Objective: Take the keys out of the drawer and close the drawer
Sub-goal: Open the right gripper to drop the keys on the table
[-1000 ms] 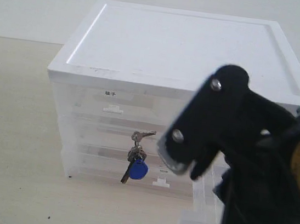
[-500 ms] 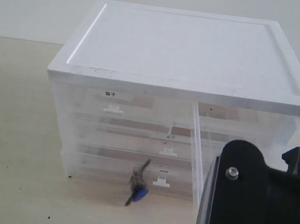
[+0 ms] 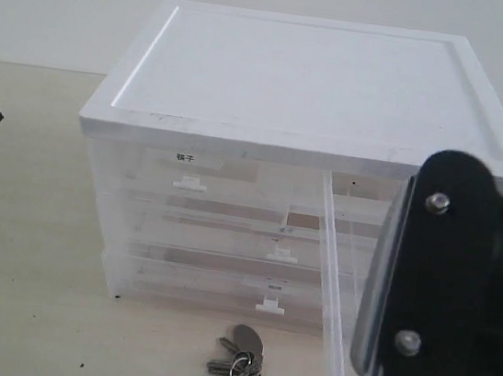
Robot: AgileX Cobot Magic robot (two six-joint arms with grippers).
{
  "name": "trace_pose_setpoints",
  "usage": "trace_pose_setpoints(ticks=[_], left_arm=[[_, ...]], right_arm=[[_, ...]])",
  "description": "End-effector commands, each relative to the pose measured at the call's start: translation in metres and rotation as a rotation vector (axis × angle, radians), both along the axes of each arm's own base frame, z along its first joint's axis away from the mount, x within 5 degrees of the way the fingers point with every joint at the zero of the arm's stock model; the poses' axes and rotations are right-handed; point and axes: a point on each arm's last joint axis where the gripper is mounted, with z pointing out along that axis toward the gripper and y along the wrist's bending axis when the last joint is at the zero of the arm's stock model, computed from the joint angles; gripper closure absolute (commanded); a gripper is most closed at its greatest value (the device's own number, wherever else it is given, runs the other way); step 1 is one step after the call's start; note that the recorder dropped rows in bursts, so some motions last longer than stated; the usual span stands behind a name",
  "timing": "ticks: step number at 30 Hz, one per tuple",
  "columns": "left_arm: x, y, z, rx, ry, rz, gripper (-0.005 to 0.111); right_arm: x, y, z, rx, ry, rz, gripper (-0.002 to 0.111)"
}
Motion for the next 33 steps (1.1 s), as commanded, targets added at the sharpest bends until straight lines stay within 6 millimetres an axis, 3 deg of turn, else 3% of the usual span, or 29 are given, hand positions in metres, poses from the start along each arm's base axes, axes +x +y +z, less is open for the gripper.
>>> trace_pose_setpoints(ticks=[1,3,7,10,13,17,22,33], left_arm=[[-0.002,0.0,-0.002,0.001,0.008,-0.01,0.102],[-0.002,-0.001,-0.002,0.003,0.004,-0.016,0.102],[-0.003,-0.002,-0.001,0.012,-0.004,-0.033,0.102],[-0.004,-0.003,-0.002,0.021,-0.004,-0.045,0.102],[-0.004,-0.003,-0.002,0.022,-0.004,-0.047,0.102],[-0.004,-0.003,-0.002,0.022,-0.004,-0.047,0.102],[-0.004,-0.003,-0.002,0.023,-0.002,-0.046,0.102],[-0.005,-0.005,-0.002,0.031,-0.008,-0.061,0.102]], right_arm=[[-0.013,-0.01,0.022,0.135,0.035,0.074,0.095],[-0.02,-0.017,0.022,0.151,0.086,0.094,0.095],[-0.036,-0.02,-0.007,0.038,0.261,0.188,0.108],[-0.037,-0.016,-0.032,-0.032,0.319,0.185,0.108],[-0.035,-0.009,-0.044,-0.087,0.34,0.184,0.108],[-0.026,-0.001,-0.048,-0.108,0.263,0.188,0.108],[0.002,-0.007,-0.044,-0.163,0.004,-0.017,0.108],[0.012,-0.01,-0.036,-0.171,-0.122,-0.04,0.108]])
